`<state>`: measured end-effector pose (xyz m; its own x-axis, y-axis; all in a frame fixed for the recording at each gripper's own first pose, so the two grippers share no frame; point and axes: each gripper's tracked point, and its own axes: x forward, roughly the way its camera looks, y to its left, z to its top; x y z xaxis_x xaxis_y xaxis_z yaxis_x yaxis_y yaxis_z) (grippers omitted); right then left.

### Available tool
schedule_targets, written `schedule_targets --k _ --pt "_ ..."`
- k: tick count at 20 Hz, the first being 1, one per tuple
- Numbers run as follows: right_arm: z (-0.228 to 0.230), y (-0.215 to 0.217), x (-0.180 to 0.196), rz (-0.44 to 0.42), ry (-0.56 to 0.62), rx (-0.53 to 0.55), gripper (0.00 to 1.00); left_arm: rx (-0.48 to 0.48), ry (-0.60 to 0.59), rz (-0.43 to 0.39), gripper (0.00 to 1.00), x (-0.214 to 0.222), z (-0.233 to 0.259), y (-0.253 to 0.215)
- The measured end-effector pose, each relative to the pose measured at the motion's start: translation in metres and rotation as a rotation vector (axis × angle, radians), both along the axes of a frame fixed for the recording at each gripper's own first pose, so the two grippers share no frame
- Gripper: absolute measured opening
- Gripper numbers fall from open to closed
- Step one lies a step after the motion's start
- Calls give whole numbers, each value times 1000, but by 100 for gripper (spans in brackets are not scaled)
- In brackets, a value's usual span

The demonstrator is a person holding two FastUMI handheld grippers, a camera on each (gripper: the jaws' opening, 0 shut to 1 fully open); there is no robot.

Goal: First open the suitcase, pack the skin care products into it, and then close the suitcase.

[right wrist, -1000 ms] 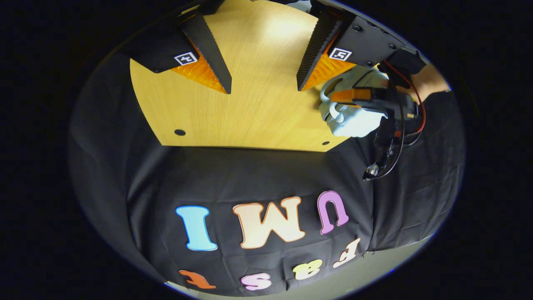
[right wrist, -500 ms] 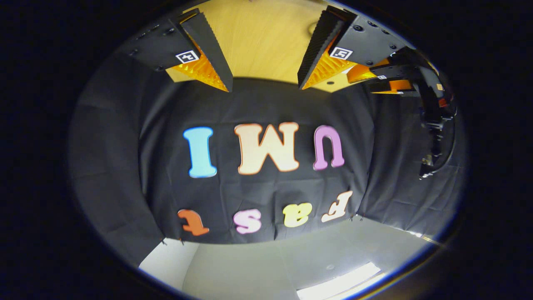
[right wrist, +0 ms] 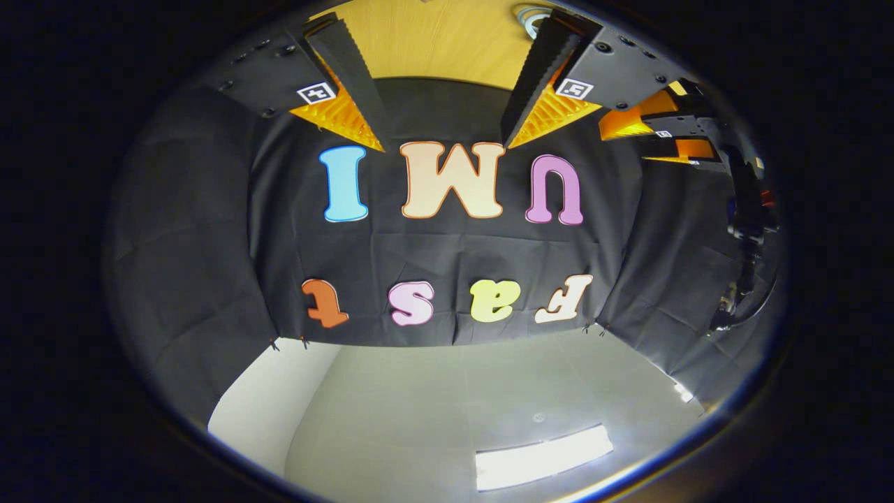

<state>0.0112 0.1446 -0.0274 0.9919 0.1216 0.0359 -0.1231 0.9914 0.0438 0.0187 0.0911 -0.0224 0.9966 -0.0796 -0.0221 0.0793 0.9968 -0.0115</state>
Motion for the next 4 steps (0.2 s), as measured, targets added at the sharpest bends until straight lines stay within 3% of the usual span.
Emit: schedule_targets --k 4 --pt "-7 1 1 -21 27 19 98 0 5 -31 95 3 -2 -3"
